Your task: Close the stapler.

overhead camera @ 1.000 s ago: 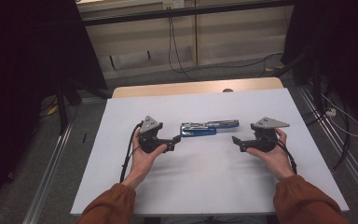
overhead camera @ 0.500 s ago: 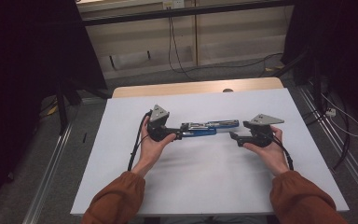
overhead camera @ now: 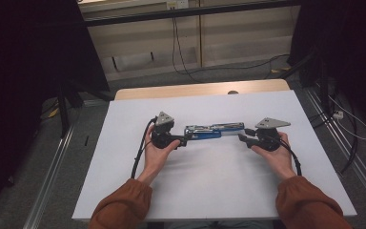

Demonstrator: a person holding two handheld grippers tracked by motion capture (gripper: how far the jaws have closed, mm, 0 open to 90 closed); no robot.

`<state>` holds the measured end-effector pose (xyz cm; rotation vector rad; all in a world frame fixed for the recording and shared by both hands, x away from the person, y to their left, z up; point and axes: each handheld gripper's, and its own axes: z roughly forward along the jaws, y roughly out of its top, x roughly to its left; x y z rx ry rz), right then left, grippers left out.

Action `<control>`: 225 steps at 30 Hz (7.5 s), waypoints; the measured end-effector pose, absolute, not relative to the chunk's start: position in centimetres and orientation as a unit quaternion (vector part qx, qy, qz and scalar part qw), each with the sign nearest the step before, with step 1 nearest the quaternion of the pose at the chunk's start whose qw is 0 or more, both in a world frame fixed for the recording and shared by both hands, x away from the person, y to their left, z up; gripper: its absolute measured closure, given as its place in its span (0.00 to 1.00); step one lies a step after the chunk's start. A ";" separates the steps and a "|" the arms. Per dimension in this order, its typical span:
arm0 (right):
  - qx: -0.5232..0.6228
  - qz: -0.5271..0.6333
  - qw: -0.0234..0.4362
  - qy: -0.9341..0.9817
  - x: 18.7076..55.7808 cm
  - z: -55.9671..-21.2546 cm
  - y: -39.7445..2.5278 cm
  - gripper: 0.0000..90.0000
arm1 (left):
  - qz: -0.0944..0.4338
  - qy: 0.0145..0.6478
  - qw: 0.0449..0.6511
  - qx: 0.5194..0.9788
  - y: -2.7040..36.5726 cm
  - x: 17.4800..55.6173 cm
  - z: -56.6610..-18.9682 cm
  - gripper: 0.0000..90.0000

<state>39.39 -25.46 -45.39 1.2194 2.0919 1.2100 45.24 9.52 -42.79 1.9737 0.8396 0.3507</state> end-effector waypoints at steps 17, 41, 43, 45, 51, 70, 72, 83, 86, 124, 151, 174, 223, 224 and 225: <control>0.453 0.432 0.222 0.748 39.6 -45.6 -26.3 1.00 | 0.129 0.341 0.465 0.807 8.9 45.0 -42.9 0.42; 0.441 0.414 0.222 0.765 40.4 -45.7 -25.8 1.00 | 0.132 0.316 0.427 0.837 7.1 46.3 -43.8 1.00; 0.443 0.409 0.217 0.767 40.6 -45.8 -25.8 1.00 | 0.127 0.317 0.422 0.840 7.1 46.3 -44.1 1.00; 0.444 0.404 0.217 0.770 40.7 -45.9 -25.7 1.00 | 0.126 0.318 0.425 0.838 7.2 46.4 -44.2 1.00; 0.447 0.401 0.218 0.769 40.8 -46.0 -25.9 1.00 | 0.125 0.316 0.415 0.844 7.2 46.7 -44.8 1.00; 0.458 0.368 0.211 0.781 41.8 -46.2 -25.3 1.00 | 0.117 0.313 0.422 0.843 6.9 46.6 -45.0 1.00; 0.459 0.365 0.216 0.781 41.9 -46.2 -25.3 1.00 | 0.120 0.311 0.424 0.842 6.9 46.6 -45.0 1.00; 0.462 0.358 0.209 0.785 42.5 -46.2 -25.0 1.00 | 0.122 0.312 0.424 0.842 6.9 46.5 -45.0 1.00; 0.463 0.358 0.206 0.784 42.5 -46.3 -25.0 1.00 | 0.121 0.312 0.421 0.843 6.9 46.5 -45.0 1.00; 0.445 0.384 0.219 0.779 42.8 -45.8 -24.3 1.00 | 0.115 0.325 0.425 0.837 7.1 46.7 -45.0 1.00; 0.423 0.463 0.224 0.746 42.2 -44.8 -23.6 1.00 | 0.112 0.334 0.429 0.832 7.3 46.3 -45.0 1.00; 0.441 0.488 0.218 0.721 40.4 -43.9 -25.0 0.58 | 0.101 0.343 0.460 0.813 8.8 44.8 -44.1 0.61; 0.457 0.508 0.274 0.677 33.0 -42.3 -25.7 0.04 | 0.214 0.362 0.496 0.759 16.2 37.0 -41.5 0.05; 0.458 0.508 0.274 0.676 32.9 -42.3 -25.8 0.04 | 0.213 0.364 0.498 0.757 16.4 36.8 -41.5 0.04; 0.458 0.507 0.275 0.676 32.7 -42.3 -25.9 0.04 | 0.214 0.366 0.499 0.756 16.6 36.6 -41.4 0.05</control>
